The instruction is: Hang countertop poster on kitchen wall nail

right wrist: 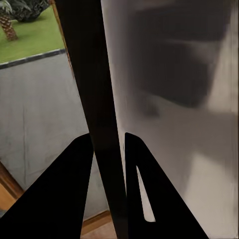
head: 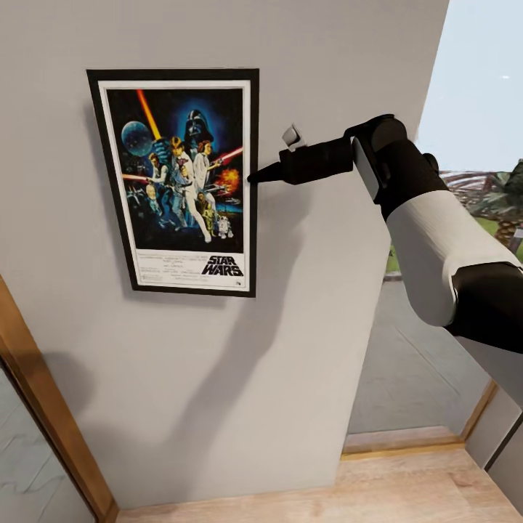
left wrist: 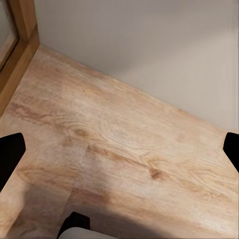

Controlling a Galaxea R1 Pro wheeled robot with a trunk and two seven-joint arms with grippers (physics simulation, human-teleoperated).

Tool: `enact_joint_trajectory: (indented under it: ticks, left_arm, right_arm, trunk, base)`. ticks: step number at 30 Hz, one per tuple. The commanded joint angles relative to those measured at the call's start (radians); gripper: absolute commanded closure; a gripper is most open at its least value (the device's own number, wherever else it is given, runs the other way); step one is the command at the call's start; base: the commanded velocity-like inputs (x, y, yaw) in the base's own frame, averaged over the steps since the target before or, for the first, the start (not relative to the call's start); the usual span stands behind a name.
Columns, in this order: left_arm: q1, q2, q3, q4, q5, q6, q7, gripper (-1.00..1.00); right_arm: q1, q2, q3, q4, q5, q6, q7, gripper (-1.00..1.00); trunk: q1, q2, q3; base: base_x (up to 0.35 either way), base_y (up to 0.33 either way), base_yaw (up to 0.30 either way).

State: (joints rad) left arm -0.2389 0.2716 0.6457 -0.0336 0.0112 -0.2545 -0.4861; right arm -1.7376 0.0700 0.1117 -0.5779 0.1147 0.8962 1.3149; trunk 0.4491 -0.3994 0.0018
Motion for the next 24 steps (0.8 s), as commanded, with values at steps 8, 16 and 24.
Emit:
enact_joint_trajectory:
  ticks: [8,16,24]
  left_arm:
    - [0.0,0.001,0.001,0.001,0.001,-0.003,-0.003,-1.0]
    - [0.0,0.001,0.001,0.001,0.001,-0.003,-0.003,-1.0]
    - [-0.001,0.001,0.001,0.001,0.001,-0.003,-0.003,-1.0]
  right_arm:
    - [0.0,0.001,-0.003,-0.001,0.01,0.009,0.009,1.0]
    - [0.0,0.001,-0.003,-0.001,0.01,0.009,0.009,1.0]
    - [0.0,0.001,-0.003,-0.002,0.01,0.009,0.009,1.0]
  trunk:
    - [0.001,-0.001,0.0]
    - [0.001,-0.001,0.0]
    - [0.001,-0.001,0.0]
  base:
    - [0.102,0.0,0.0]
    - [0.011,0.0,0.0]
    - [0.001,0.0,0.0]
